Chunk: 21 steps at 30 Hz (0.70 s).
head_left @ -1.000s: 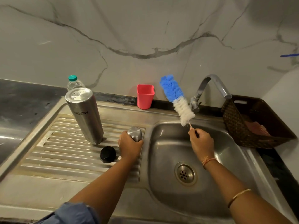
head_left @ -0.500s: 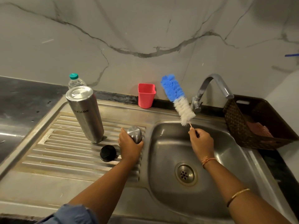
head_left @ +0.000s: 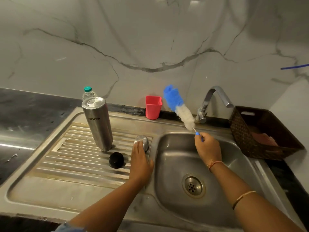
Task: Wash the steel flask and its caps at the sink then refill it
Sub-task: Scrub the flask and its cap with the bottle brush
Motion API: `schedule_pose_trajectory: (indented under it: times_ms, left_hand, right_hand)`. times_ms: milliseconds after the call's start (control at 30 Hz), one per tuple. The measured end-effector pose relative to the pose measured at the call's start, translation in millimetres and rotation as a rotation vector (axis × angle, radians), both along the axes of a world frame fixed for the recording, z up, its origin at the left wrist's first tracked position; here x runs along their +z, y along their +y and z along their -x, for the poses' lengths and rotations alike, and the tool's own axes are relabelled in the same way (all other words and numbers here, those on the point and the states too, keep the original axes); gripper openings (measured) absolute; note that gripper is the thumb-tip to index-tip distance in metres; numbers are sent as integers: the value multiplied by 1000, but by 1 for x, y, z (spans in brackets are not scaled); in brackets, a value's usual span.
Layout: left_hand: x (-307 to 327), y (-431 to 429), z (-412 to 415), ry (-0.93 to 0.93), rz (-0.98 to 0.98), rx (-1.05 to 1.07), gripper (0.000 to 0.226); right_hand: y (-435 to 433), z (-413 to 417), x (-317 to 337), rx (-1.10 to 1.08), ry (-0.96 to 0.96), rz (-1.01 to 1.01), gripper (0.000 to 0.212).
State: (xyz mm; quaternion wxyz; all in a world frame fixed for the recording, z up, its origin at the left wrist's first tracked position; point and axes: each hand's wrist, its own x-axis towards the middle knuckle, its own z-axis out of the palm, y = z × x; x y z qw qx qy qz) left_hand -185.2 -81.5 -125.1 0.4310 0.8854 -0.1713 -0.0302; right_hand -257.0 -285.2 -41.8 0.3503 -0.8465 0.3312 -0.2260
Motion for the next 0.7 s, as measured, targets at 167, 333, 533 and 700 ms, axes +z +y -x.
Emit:
schedule_pose_trajectory:
  times_ms: [167,333,533,700]
  left_hand:
    - [-2,10,11,-141,-288,-176,60]
    - [-3,12,9,-151,-495,-290,57]
    - [-4,16,1,-87,-606,-336,55]
    - [-3,19,-5,-65,-611,-359,53]
  right_hand:
    - [-7,-4,37,104,24,267,21]
    - [-13,-28,74,103,269,553,23]
    - [-18,-58,118,204,481,831,18]
    - [-10,-85,149,221,637,1092,17]
